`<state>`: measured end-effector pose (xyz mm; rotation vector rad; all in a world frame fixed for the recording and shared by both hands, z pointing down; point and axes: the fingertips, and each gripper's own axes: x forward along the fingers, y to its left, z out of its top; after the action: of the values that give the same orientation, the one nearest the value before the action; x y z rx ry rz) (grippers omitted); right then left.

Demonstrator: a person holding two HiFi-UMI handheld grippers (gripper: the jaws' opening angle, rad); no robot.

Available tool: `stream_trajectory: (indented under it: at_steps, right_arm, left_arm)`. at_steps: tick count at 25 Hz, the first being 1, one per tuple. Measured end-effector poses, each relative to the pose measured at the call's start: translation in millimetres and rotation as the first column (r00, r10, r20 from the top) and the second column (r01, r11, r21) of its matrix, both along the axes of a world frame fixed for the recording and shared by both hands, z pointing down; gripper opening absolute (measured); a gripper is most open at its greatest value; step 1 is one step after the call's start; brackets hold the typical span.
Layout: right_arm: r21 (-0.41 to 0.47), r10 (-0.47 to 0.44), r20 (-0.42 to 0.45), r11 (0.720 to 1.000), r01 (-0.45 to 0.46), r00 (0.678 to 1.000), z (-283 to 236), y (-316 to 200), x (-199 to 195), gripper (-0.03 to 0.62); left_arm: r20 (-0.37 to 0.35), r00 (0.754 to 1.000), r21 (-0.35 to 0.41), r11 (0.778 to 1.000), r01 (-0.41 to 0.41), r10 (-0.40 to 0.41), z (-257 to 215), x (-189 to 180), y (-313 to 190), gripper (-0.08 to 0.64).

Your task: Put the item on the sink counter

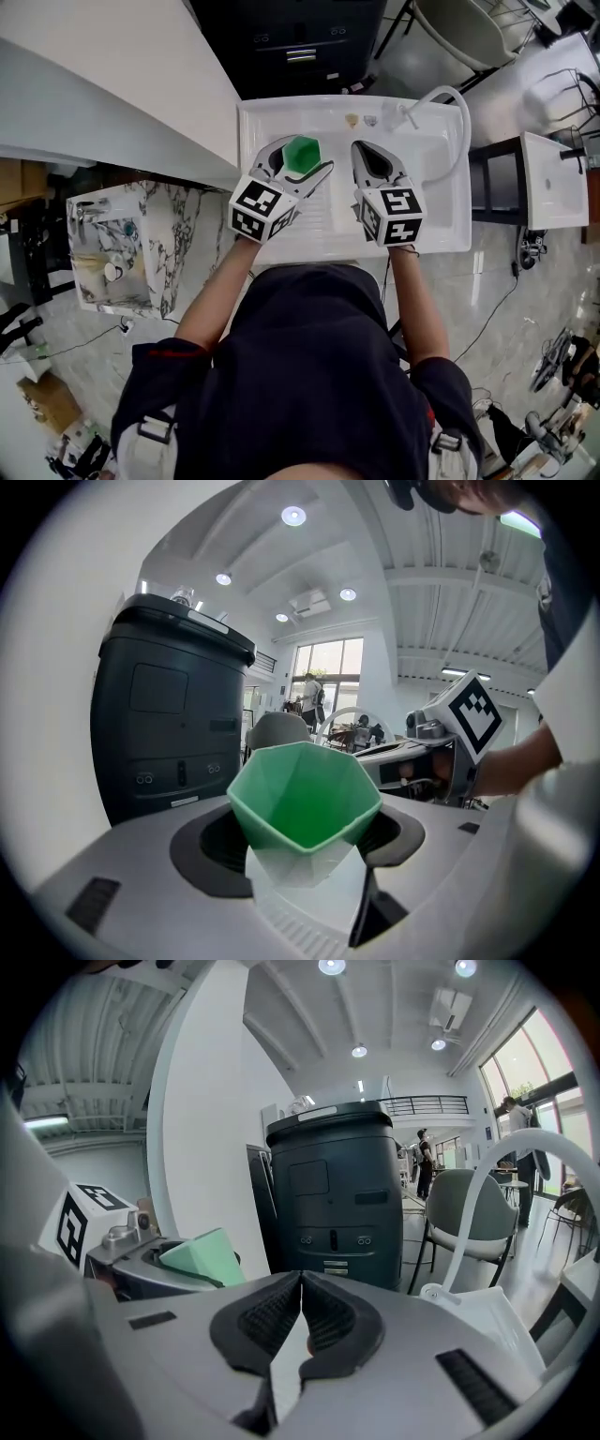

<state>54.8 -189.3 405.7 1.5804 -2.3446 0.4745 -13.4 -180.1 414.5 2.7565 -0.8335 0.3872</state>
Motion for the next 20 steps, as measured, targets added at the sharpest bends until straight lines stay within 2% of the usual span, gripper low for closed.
stream_trajectory:
  at_steps: [8, 20]
  right_arm:
    - [-0.033, -0.025, 0.017, 0.999, 0.026, 1.000, 12.9, -28.1, 21.9, 0.034]
    - [-0.078, -0.082, 0.027, 0.993, 0.084, 0.996, 34.7, -58.9, 29.1, 0.034]
  left_arm:
    - [-0.013, 0.999, 0.005, 1.000, 0.030, -0.030, 8.8, 23.0, -23.5, 0.311]
    - [0.009, 0.996, -0.046, 0.995, 0.090, -0.090, 35.2, 26.1, -54.0, 0.311]
